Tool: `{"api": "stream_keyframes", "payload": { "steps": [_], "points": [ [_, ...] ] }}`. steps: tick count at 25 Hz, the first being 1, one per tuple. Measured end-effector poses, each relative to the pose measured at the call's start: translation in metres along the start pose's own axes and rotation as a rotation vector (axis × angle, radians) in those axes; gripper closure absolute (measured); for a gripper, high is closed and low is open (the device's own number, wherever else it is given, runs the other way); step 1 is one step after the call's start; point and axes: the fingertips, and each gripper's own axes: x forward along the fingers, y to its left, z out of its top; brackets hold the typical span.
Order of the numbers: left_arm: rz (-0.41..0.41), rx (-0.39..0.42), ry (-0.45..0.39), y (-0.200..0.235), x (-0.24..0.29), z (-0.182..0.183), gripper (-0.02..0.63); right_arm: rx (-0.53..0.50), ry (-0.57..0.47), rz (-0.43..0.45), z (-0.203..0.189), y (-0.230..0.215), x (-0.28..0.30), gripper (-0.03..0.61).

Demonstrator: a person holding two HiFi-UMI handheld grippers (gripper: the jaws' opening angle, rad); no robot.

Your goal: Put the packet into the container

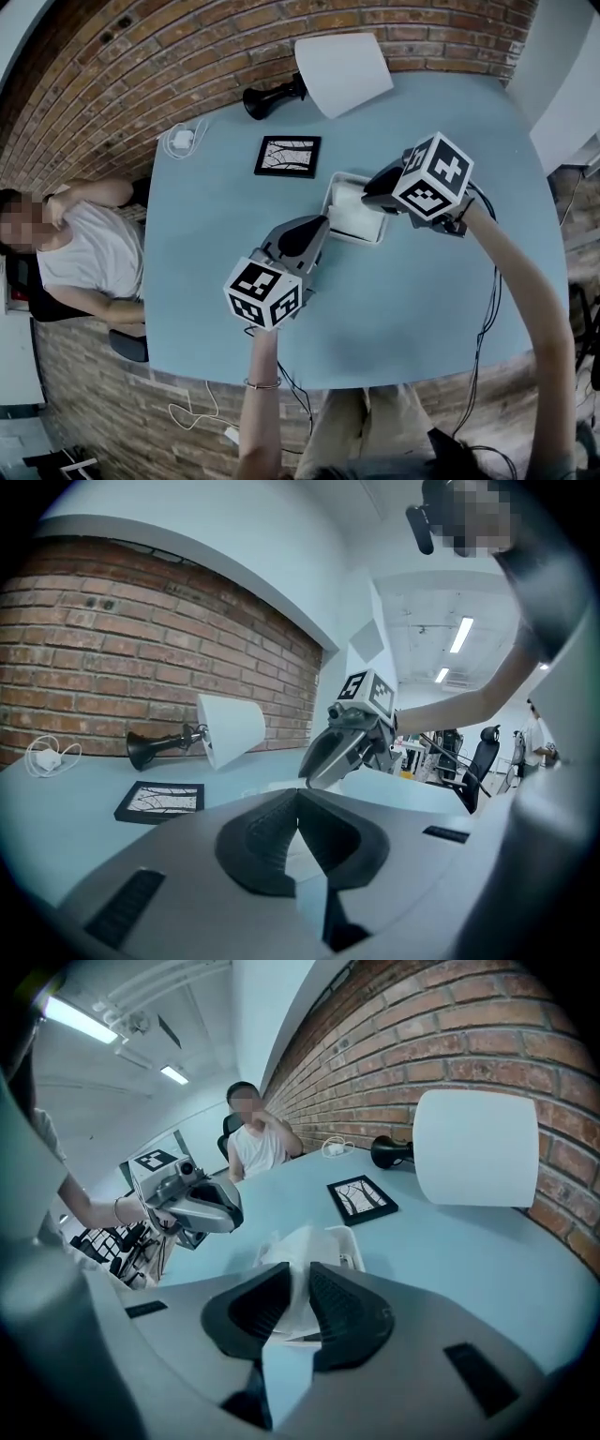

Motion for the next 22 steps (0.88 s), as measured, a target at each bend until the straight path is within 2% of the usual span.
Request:
{"api": "stream_keyframes", "payload": {
  "steps": [11,14,18,22],
  "points": [
    [0.01,-0.008,0.027,-0.002,0.004,-0.01,0.604,-0.069,0.097,-0.035,-0.008,-0.008,0.015,0.499],
    [0.017,-0.005,0.031,-0.004,0.005,-0.012,0.604,-0.096,0.14,-0.066,-0.011,-0.012,0.017,0.499],
    [0.026,-0.002,0.037,-0.006,0.007,-0.015,0.604,-0.144,0.199,-0.149,-0.013,-0.023,0.019,0.499],
    [0.034,-0.005,0.039,-0.007,0.007,-0.016,0.604,-0.152,0.221,-0.188,-0.016,-0.029,0.021,0.499]
  ]
}}
